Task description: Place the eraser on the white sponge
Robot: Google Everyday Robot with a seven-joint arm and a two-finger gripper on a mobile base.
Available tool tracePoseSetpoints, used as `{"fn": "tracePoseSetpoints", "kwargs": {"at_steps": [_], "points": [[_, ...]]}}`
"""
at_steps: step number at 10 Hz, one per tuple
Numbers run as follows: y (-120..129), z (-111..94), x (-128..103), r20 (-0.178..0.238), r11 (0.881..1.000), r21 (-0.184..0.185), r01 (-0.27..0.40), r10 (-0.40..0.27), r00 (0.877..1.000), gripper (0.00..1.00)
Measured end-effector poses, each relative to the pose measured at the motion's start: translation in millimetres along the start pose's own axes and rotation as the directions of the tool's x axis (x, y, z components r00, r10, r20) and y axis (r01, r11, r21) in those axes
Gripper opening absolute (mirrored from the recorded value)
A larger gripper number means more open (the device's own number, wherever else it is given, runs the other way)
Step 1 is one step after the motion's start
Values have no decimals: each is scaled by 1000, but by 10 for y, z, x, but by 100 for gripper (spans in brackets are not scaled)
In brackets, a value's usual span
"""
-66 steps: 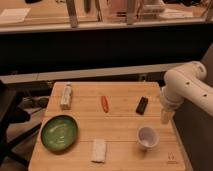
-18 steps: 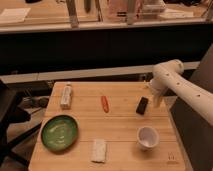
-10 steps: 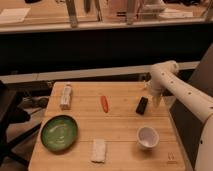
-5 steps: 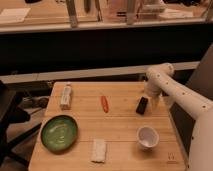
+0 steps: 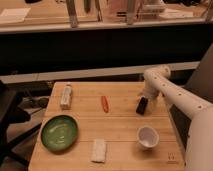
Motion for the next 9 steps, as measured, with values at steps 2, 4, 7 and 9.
{"fn": "tracePoseSetpoints", "kwargs": {"at_steps": [2, 4, 7, 9], "points": [[1, 35, -29, 0, 1000, -6, 8, -8, 1000, 80], [-6, 80, -62, 1, 1000, -11, 17, -17, 1000, 80], [-5, 124, -91, 1, 1000, -13, 22, -22, 1000, 77], [-15, 154, -109, 1, 1000, -14, 25, -25, 1000, 60]]}}
